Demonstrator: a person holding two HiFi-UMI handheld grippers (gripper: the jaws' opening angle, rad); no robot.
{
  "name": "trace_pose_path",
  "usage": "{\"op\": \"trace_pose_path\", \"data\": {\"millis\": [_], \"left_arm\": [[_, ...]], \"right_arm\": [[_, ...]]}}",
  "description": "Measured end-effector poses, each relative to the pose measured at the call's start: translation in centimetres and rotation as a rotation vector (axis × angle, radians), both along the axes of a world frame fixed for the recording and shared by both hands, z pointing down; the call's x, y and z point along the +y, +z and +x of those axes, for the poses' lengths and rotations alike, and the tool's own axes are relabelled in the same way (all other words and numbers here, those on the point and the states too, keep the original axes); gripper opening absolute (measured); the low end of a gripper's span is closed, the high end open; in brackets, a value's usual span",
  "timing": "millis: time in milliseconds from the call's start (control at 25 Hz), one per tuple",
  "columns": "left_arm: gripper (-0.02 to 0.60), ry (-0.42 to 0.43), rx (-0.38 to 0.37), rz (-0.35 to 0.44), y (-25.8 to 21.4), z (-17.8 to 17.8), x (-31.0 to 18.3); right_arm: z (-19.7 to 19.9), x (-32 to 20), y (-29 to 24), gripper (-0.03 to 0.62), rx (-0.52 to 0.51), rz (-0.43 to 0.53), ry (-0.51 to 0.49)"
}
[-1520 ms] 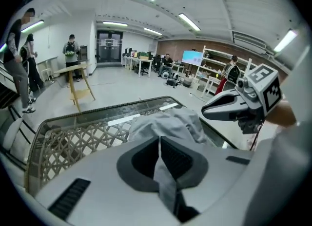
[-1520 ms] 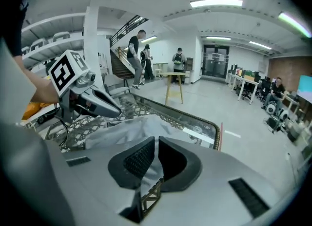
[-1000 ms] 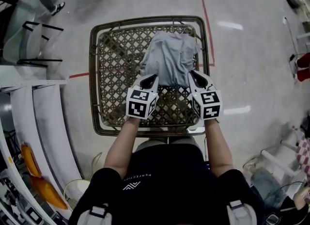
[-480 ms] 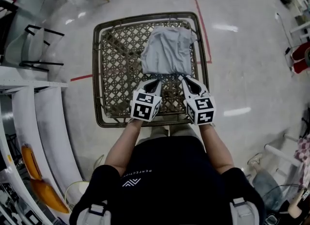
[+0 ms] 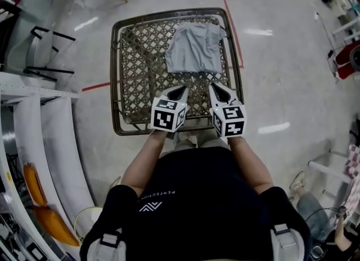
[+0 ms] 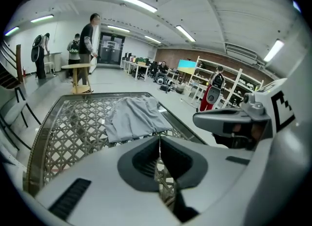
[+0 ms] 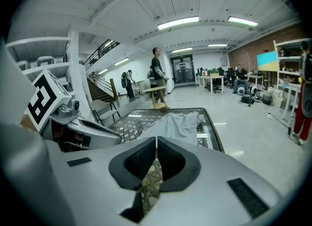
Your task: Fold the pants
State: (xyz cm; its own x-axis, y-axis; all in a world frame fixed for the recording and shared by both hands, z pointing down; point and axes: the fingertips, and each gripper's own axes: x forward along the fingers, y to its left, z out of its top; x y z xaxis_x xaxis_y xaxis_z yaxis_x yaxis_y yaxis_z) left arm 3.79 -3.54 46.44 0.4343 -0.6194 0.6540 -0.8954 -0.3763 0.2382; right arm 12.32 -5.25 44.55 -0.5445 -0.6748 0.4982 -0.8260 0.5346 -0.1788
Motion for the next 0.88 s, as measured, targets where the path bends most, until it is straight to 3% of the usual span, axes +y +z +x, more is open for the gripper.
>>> {"op": "trace_pose_path", "data": {"millis": [600, 880], "left_arm": [[0.015, -0.004, -0.004, 0.014, 0.2, -1.6, 4.8], [0.015, 0.017, -0.020, 0.019, 0.7, -1.5, 5.4]], "right_arm": [[-0.1, 4.3, 0.0, 0.040, -0.010, 0.002, 0.057], [-0.7, 4.5, 0.0, 0.040, -0.094, -0.023, 0.101]]}}
